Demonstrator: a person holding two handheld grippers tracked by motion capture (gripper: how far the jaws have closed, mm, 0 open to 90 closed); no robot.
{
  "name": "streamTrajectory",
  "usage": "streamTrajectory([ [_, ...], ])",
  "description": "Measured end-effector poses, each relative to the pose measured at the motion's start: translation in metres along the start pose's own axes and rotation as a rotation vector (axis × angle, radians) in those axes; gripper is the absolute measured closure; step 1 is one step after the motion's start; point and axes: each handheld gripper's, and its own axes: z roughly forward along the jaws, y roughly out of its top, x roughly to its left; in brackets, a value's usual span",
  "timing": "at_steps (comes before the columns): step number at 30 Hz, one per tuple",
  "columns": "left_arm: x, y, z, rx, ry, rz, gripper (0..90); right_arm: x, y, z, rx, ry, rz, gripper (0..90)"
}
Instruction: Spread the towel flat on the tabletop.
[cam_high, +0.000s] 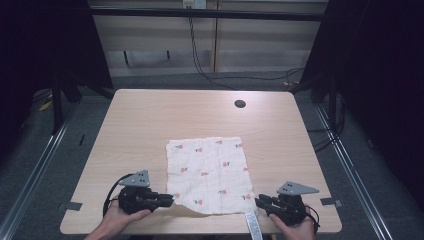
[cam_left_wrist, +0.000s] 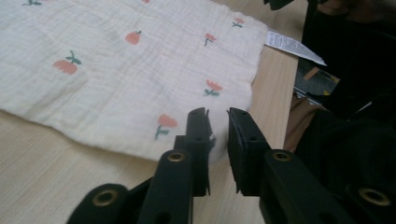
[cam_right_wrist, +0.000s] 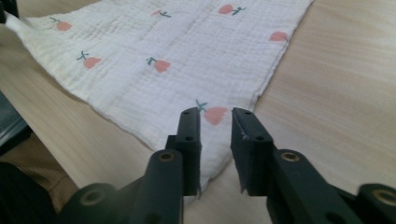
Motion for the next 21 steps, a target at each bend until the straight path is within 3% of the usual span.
streamTrajectory([
  [2, 0.002, 0.002, 0.000, 0.004, 0.014, -0.008, 72.3, -0.005, 0.005, 0.003, 0.001, 0.025, -0.009, 71.1],
  [5, 0.008, 0.005, 0.000, -0.023, 0.013, -0.036, 68.4, -0.014, 0.014, 0.012, 0.011, 0.021, -0.015, 69.1],
  [8, 0.020, 0.014, 0.007, -0.014, 0.074, -0.034, 63.2, -0.019, 0.027, 0.026, 0.016, 0.018, -0.056, 68.2],
  [9, 0.026, 0.018, 0.012, -0.003, 0.101, -0.040, 61.5, -0.019, 0.030, 0.030, 0.021, 0.006, -0.075, 67.7],
  [10, 0.030, 0.020, 0.015, 0.009, 0.103, -0.050, 59.1, -0.019, 0.035, 0.036, 0.032, -0.019, -0.112, 66.7],
  [12, 0.041, 0.023, 0.020, 0.015, 0.148, -0.071, 58.1, -0.022, 0.042, 0.045, 0.028, 0.016, -0.129, 66.5],
  [14, 0.045, 0.023, 0.022, 0.013, 0.130, -0.085, 57.8, -0.024, 0.046, 0.052, 0.030, 0.046, -0.152, 65.8],
  [18, 0.041, 0.014, 0.028, 0.055, 0.123, -0.048, 58.1, -0.024, 0.042, 0.062, 0.064, 0.113, -0.171, 62.1],
  [21, 0.038, 0.008, 0.036, 0.090, 0.118, -0.058, 55.3, -0.023, 0.035, 0.066, 0.102, 0.109, -0.186, 58.4],
])
